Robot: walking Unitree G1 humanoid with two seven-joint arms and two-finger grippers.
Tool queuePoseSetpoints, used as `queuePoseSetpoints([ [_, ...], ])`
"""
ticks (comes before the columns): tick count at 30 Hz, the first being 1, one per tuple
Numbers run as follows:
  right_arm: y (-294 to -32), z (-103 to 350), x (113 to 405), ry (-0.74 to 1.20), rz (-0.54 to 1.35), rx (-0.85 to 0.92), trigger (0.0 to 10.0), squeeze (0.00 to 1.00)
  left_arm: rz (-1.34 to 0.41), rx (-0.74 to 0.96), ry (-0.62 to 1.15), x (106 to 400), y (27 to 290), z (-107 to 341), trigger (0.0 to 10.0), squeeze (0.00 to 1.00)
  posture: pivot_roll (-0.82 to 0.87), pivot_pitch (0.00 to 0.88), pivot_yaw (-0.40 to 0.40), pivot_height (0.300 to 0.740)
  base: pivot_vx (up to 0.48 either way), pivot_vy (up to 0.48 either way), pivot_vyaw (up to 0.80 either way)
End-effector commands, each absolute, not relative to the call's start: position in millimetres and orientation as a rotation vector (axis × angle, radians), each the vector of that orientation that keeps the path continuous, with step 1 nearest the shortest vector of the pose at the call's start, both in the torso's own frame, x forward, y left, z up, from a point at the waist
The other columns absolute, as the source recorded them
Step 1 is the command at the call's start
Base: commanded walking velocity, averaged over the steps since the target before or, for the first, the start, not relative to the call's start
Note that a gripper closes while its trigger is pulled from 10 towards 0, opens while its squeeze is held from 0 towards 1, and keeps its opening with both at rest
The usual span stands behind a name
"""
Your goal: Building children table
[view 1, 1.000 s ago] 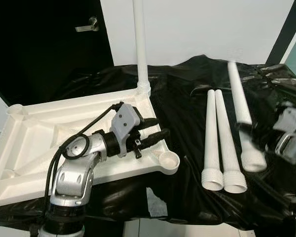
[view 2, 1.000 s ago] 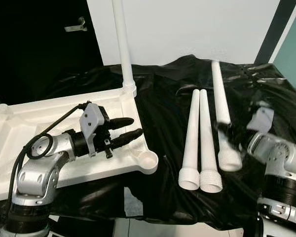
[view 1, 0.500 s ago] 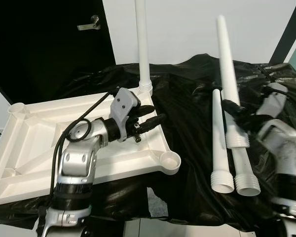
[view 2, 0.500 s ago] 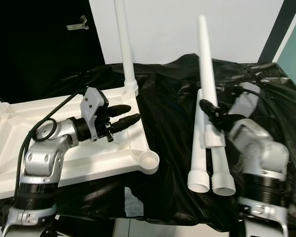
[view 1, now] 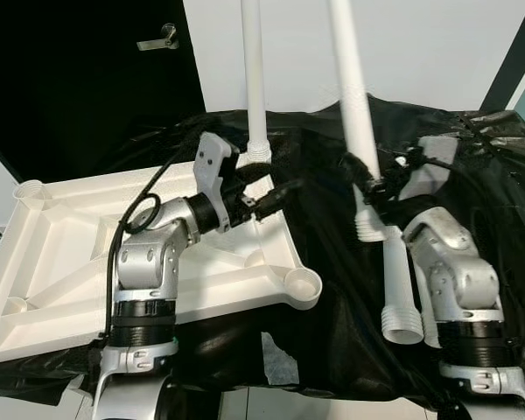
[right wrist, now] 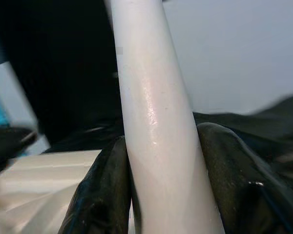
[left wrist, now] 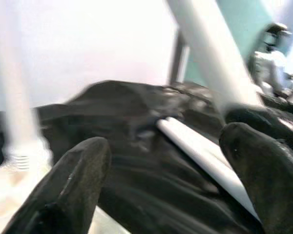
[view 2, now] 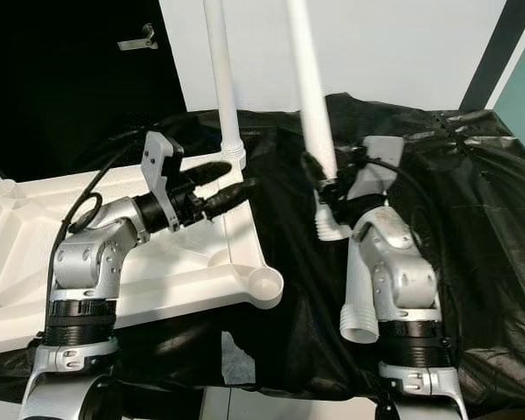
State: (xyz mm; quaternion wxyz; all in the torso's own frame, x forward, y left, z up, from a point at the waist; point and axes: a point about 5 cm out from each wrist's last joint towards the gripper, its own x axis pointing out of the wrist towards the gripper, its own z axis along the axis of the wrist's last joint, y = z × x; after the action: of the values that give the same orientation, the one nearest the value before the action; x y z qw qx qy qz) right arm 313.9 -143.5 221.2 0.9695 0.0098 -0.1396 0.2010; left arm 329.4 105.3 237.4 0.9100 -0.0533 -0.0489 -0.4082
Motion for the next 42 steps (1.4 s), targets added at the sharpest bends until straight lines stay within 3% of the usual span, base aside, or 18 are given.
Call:
queuePoseSetpoints([
  [1,-136.9,225.1,310.0,-0.333,0.439,-0.006,10.0,0.0,-0.828,-0.144,-0.092,332.0,108.7,237.3,10.0,1.0,-0.04,0.0,0.016,0.74,0.0,0.0,0.0],
  [8,-116.2,215.8,303.5,-0.383,0.54,-0.081,10.0,0.0,-0.867,-0.204,-0.08,335.8,101.9,240.6,10.0,1.0,-0.05,0.0,0.013,0.74,0.0,0.0,0.0],
  [9,-113.5,212.5,303.3,-0.379,0.554,-0.092,10.0,0.0,-0.881,-0.232,-0.086,335.4,100.3,243.6,10.0,0.0,-0.04,0.0,0.01,0.74,0.0,0.0,0.0],
  [22,-103.5,199.9,302.2,-0.377,0.623,-0.137,10.0,0.0,-1.011,-0.397,-0.143,329.4,99.9,263.4,10.0,0.0,-0.04,0.0,0.012,0.74,0.0,0.0,0.0],
  [35,-96.1,189.4,294.8,-0.379,0.687,-0.184,10.0,0.0,-0.953,-0.459,-0.113,340.0,105.1,271.4,10.0,0.0,-0.04,0.0,0.028,0.74,0.0,0.0,0.0],
  [36,-95.8,187.9,294.1,-0.379,0.688,-0.186,10.0,0.0,-0.956,-0.463,-0.101,339.8,105.5,272.2,7.4,0.0,-0.04,0.0,0.028,0.74,0.0,0.0,0.0],
  [37,-95.5,186.7,293.4,-0.377,0.692,-0.189,10.0,0.0,-0.957,-0.463,-0.088,340.0,105.9,272.4,6.6,0.0,-0.04,0.0,0.028,0.74,0.0,0.0,0.0],
  [38,-95.3,185.7,292.4,-0.378,0.695,-0.198,10.0,0.0,-0.954,-0.459,-0.076,340.1,106.2,271.8,0.0,0.0,-0.04,0.0,0.03,0.74,0.0,0.0,0.0],
  [42,-95.2,184.7,290.1,-0.377,0.707,-0.209,10.0,0.0,-0.941,-0.462,-0.077,341.9,107.5,275.0,0.0,0.0,-0.04,0.0,0.031,0.74,0.0,0.0,0.0],
])
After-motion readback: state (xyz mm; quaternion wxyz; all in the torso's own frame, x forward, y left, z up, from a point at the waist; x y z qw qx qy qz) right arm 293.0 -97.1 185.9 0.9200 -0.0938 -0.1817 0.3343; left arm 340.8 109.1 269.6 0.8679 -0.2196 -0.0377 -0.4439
